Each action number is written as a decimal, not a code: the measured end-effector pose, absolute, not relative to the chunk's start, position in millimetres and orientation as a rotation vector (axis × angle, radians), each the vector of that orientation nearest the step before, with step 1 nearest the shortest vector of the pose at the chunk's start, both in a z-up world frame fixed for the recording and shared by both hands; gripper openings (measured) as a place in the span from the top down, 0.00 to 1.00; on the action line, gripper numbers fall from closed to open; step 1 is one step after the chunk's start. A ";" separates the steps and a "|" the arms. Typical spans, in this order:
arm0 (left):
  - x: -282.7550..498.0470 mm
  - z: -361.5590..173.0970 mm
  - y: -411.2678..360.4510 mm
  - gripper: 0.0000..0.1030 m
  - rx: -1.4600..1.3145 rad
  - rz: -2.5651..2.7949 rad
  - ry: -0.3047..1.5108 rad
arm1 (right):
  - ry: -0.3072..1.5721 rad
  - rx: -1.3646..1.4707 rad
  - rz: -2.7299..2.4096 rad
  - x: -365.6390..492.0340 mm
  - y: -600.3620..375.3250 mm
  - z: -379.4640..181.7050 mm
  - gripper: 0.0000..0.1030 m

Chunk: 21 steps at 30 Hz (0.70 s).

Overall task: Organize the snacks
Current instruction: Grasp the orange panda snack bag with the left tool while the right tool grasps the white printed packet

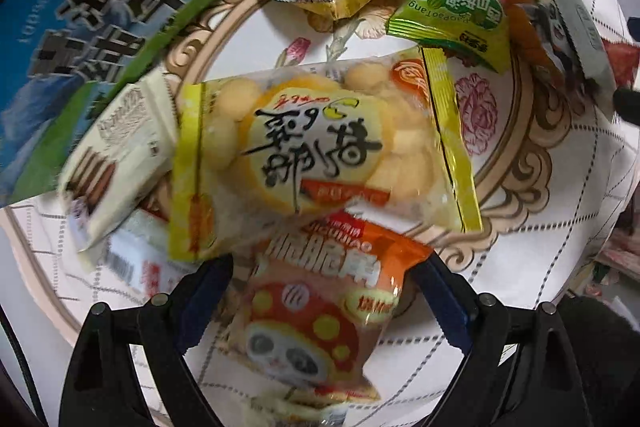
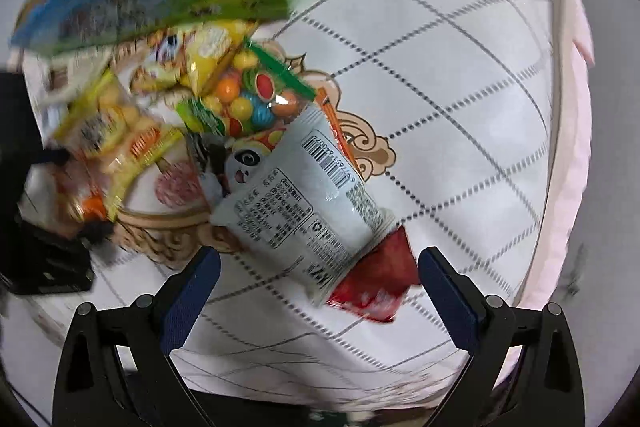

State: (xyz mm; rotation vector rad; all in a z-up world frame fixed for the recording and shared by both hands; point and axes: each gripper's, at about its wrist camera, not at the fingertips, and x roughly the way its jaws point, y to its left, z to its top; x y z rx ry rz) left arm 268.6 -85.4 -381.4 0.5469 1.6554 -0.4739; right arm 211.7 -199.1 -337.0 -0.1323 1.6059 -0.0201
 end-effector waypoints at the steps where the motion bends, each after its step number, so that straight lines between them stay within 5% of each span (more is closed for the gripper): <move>1: 271.0 -383.5 -85.1 0.10 0.520 -0.476 1.661 | 1.619 -0.195 0.008 218.4 -197.1 -343.3 0.02; 8: 270.4 -382.4 -72.5 0.24 0.391 -0.444 1.653 | 1.628 -0.343 0.106 237.7 -188.8 -356.4 0.02; 11: 262.7 -377.8 -64.3 0.26 0.310 -0.392 1.648 | 1.641 -0.364 0.126 244.3 -184.7 -362.6 0.20; 14: 248.9 -373.3 -47.8 0.27 0.206 -0.322 1.639 | 1.674 -0.285 0.143 245.9 -184.1 -366.2 0.29; 21: 219.1 -363.8 -24.9 0.27 0.039 -0.224 1.623 | 1.766 0.039 0.132 241.1 -208.3 -365.6 0.29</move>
